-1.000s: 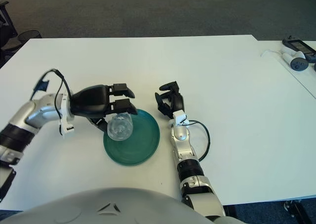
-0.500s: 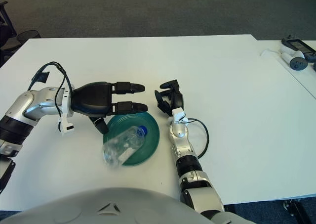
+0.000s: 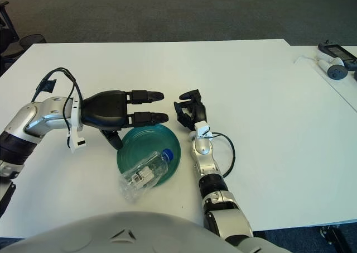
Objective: Put the bottle into the plate.
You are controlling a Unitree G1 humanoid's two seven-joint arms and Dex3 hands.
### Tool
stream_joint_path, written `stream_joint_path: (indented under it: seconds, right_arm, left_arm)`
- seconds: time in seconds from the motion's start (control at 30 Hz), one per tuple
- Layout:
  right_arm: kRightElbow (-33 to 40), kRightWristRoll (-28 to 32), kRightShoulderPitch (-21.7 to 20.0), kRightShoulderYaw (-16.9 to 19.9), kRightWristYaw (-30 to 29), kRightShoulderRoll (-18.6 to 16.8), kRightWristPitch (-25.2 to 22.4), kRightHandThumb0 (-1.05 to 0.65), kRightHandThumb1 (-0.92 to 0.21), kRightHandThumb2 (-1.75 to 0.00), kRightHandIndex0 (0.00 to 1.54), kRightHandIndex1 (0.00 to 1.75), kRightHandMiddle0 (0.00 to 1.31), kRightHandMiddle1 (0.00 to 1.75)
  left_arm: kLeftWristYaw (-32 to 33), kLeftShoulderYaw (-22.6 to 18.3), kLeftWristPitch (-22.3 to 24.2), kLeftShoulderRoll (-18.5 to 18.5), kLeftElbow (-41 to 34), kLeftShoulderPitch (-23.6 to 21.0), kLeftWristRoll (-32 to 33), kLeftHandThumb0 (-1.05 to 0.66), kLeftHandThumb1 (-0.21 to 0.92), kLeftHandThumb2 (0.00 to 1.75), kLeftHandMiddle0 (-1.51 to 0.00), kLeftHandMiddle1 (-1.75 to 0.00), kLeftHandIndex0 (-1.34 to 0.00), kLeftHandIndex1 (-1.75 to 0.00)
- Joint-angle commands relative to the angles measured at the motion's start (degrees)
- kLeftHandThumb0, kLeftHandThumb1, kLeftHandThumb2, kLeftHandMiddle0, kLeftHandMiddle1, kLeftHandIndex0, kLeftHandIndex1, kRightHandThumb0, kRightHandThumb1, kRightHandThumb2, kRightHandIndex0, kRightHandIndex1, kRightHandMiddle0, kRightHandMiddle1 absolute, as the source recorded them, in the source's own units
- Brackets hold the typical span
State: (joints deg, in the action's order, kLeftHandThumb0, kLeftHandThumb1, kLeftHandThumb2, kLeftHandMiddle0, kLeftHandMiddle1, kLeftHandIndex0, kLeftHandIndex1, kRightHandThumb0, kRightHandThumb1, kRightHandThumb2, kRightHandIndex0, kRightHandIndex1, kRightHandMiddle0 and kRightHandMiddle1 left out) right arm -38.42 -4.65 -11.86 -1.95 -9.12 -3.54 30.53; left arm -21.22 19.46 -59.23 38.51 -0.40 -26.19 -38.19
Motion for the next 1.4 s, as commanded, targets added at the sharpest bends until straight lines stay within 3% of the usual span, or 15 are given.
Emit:
stream_joint_path:
  seconds: [0.0,0.17,0.37,0.57,0.73,0.9,1.0,1.1,1.27,1.33,1.37]
  right_arm:
    - [-6.0,-0.8,7.5,0.0,-0.7,-0.2,-2.3,-0.35,-0.92,-0.51,0.29,1.04,0.19,1.74]
    - [-5.7,-0.3,7.5,0.2,-0.3,-0.2,-3.4,-0.35,-0.92,-0.52,0.28,0.99,0.19,1.75]
    - [-4.3,-1.1,8.1,-0.1,-1.4,-0.5,-4.9,-0.35,-0.92,-0.52,0.29,0.97,0.19,1.75]
    - [-3.2,-1.4,8.8,-0.6,-1.1,-0.6,-4.2,-0.35,-0.92,-0.51,0.36,1.02,0.2,1.74]
    - [-0.3,-0.6,9.7,-1.1,1.3,-0.3,-4.9,-0.35,-0.92,-0.5,0.41,1.06,0.2,1.74]
    - [2.2,-0.3,10.6,-1.2,2.7,-0.2,-7.5,-0.35,-0.92,-0.51,0.43,1.12,0.2,1.74]
    - [3.9,-0.2,11.2,-1.2,3.1,-0.4,-9.3,-0.35,-0.92,-0.51,0.43,1.14,0.19,1.75]
    - [5.1,0.0,11.7,-1.2,3.5,-0.5,-10.5,-0.35,-0.92,-0.51,0.42,1.16,0.19,1.75]
    - [7.5,0.2,12.7,-1.2,4.1,-0.7,-12.6,-0.35,-0.92,-0.51,0.41,1.16,0.19,1.75]
    - [8.4,0.1,13.1,-1.3,4.2,-0.7,-13.4,-0.35,-0.92,-0.51,0.41,1.16,0.19,1.75]
    - [8.9,0.1,13.3,-1.3,4.2,-0.8,-13.8,-0.35,-0.92,-0.51,0.41,1.16,0.19,1.75]
  left_arm:
    - [-1.0,0.3,0.7,0.7,-0.8,0.6,1.5,-0.82,0.84,0.2,0.0,0.0,0.0,-0.01]
    - [-1.4,0.5,0.8,0.9,-0.5,0.7,2.3,-0.79,0.8,0.18,0.0,0.0,0.0,0.0]
    - [-1.4,0.3,1.1,1.0,1.2,-0.3,3.9,-0.99,0.9,0.21,0.0,0.0,0.0,0.0]
    - [-0.9,-1.1,2.9,0.2,5.9,-2.4,9.4,-1.04,0.92,0.31,0.0,0.0,0.0,0.0]
    - [1.2,-3.7,9.3,-3.9,8.5,0.1,16.4,-1.05,0.92,0.29,0.0,0.0,-0.03,-0.02]
    - [1.0,-6.3,16.5,-6.1,7.5,4.1,21.7,-0.96,0.9,0.19,-0.04,-0.02,0.0,-0.41]
    - [4.7,-9.9,22.3,-10.6,6.6,8.0,26.3,-0.86,0.91,0.21,-0.13,-0.05,0.0,-0.67]
    - [8.2,-12.3,22.7,-14.2,7.8,9.3,28.6,-0.78,0.92,0.3,-0.21,-0.08,0.0,-0.85]
    - [17.5,-17.2,18.5,-21.3,15.4,8.6,30.1,-0.64,0.92,0.55,-0.29,-0.17,0.0,-1.02]
    - [21.4,-19.2,19.2,-24.1,15.4,8.8,29.9,-0.58,0.91,0.63,-0.26,-0.42,-0.04,-1.12]
    - [23.8,-20.3,21.2,-26.2,14.6,9.1,30.3,-0.57,0.91,0.63,-0.27,-0.47,-0.05,-1.14]
